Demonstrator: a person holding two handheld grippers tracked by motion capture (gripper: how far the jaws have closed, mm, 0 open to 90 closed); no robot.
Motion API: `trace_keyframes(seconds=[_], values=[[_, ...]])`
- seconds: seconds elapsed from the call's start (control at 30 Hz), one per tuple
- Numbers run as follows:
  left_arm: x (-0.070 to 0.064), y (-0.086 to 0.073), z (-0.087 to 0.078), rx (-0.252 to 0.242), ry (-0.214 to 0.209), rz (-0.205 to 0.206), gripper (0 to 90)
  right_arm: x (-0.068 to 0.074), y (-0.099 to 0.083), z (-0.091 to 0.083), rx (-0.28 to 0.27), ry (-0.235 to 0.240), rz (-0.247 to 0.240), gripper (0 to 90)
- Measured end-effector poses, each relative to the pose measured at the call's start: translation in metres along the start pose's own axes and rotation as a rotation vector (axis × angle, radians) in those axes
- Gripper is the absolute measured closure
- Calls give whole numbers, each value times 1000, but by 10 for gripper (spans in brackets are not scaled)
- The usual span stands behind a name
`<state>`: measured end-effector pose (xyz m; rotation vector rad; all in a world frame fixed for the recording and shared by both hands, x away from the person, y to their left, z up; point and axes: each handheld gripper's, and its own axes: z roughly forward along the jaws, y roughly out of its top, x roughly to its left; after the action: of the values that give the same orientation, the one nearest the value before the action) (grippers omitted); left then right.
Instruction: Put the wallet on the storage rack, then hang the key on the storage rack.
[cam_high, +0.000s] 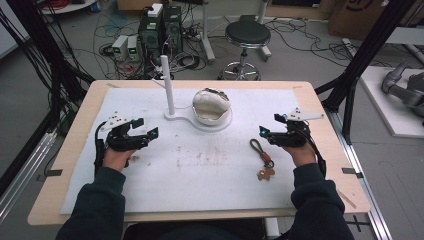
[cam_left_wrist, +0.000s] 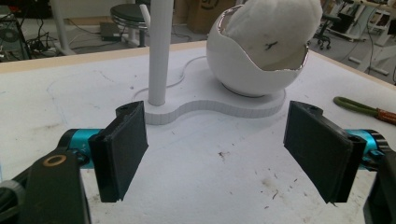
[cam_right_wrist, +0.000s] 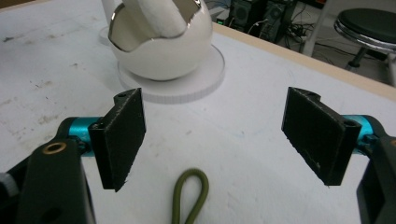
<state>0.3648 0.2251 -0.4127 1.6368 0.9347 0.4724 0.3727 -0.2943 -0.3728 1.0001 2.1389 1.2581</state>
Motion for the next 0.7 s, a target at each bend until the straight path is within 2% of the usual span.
trace_keyframes(seconds=[0.1,0.23,0.47,0.5,0.7], values=[[-1,0,0,1,-1,6,215,-3,-12,-6,-12,-13,22,221],[-2,-1,-1,10,0,5,215,-5,-21,-11,-10,-29,25,222],[-3,-3,-2,18,2,2,215,-6,-23,-15,-17,-47,18,222],[-3,-3,-2,17,1,2,216,-6,-24,-15,-14,-52,5,222],[-5,-2,-3,14,0,11,216,-5,-27,-16,6,-58,-5,222]])
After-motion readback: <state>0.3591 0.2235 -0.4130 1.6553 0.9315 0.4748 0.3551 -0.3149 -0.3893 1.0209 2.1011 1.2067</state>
